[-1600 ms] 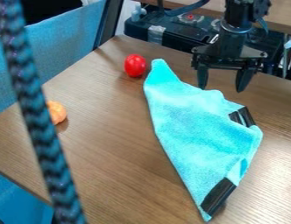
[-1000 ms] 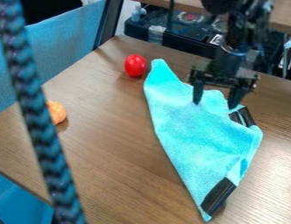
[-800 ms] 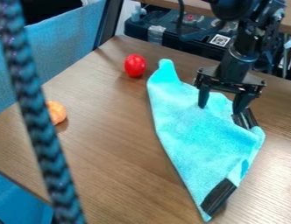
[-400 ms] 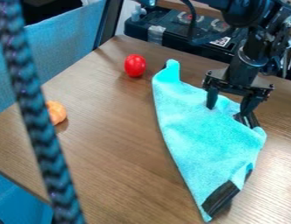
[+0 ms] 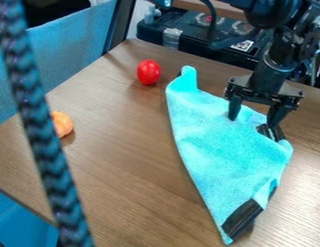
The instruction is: Unfold the cloth from top right to bottom left
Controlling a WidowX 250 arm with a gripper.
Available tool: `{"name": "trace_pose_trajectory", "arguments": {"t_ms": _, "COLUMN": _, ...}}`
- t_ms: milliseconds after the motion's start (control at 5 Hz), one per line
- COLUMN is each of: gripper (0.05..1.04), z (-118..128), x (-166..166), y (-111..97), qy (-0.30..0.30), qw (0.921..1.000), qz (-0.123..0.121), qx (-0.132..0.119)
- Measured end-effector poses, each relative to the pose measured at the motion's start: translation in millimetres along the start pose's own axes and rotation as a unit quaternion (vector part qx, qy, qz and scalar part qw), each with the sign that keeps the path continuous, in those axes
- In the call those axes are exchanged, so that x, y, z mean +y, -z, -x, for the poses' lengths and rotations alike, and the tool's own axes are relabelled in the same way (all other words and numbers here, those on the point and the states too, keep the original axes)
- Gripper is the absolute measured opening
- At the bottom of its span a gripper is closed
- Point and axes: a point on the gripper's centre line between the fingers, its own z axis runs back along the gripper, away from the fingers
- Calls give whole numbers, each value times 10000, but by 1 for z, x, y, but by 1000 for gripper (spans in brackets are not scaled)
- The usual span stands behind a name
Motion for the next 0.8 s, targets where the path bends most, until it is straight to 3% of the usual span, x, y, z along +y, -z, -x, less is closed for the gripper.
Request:
{"name": "trace_pose_trajectory", "arguments": {"t_ms": 600, "gripper": 999, "z": 2, "x": -6, "y": -3, "qy": 998, "qw": 9914, "qz": 730, "qx": -420}}
{"name": "trace_pose_trajectory", "arguments": {"t_ms": 800, "gripper": 999, "z": 1, "x": -7, "y": -5, "qy": 1146, "qw": 9889, "qz": 859, "qx": -403}}
